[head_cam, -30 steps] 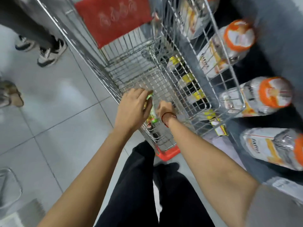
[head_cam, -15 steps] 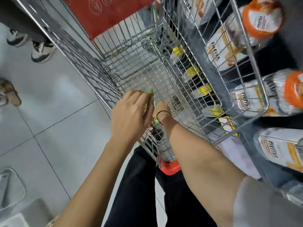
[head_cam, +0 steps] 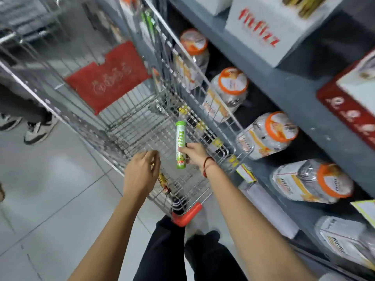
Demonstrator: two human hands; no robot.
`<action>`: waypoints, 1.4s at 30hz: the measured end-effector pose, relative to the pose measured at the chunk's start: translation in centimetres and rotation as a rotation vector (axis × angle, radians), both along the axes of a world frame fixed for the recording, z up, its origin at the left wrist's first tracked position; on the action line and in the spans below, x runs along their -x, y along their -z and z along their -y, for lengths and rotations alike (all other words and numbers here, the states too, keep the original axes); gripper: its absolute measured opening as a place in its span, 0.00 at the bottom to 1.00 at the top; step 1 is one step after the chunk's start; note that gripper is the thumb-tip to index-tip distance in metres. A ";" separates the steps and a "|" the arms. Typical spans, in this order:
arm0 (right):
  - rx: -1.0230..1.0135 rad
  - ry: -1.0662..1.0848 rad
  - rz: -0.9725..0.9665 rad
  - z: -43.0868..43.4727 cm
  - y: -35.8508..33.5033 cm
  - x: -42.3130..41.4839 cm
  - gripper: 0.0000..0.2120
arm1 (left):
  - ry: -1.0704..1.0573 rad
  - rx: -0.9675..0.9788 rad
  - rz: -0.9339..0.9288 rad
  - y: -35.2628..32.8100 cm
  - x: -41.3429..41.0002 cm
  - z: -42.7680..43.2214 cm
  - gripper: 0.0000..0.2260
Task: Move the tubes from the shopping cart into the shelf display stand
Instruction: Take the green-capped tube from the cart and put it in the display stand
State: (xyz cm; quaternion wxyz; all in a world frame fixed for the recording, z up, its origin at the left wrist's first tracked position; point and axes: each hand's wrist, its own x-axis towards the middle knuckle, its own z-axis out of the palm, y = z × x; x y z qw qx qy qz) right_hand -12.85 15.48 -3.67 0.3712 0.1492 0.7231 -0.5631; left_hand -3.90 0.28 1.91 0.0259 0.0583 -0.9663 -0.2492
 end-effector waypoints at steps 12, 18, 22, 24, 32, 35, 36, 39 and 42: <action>0.184 0.422 -0.377 -13.3 -16.7 -4.1 0.12 | 0.306 -0.142 -0.194 -7.4 7.0 -11.2 0.08; 0.198 0.618 -0.553 -19.7 -21.8 -7.1 0.13 | 0.598 -0.197 -0.276 -10.6 9.9 -20.0 0.10; 0.163 0.730 -0.637 -23.5 -24.0 -8.8 0.05 | 0.757 -0.194 -0.295 -11.7 10.5 -25.3 0.11; 0.117 0.769 -0.690 -25.1 -24.7 -9.5 0.06 | 0.834 -0.192 -0.274 -11.9 10.4 -27.4 0.11; -0.014 0.920 -0.814 -29.5 -25.5 -11.3 0.08 | 0.924 -0.079 -0.300 -11.1 10.7 -30.9 0.09; -0.026 0.957 -0.823 -30.3 -25.2 -11.3 0.11 | 0.918 -0.068 -0.299 -10.8 11.0 -31.1 0.11; -0.027 0.957 -0.824 -30.5 -25.1 -11.2 0.11 | 0.918 -0.071 -0.300 -10.7 11.1 -31.1 0.12; -0.025 0.947 -0.823 -30.6 -24.9 -10.8 0.11 | 0.919 -0.068 -0.299 -10.6 11.1 -31.1 0.11; -0.021 0.932 -0.821 -30.8 -24.6 -10.1 0.10 | 0.920 -0.065 -0.302 -10.4 11.2 -31.1 0.11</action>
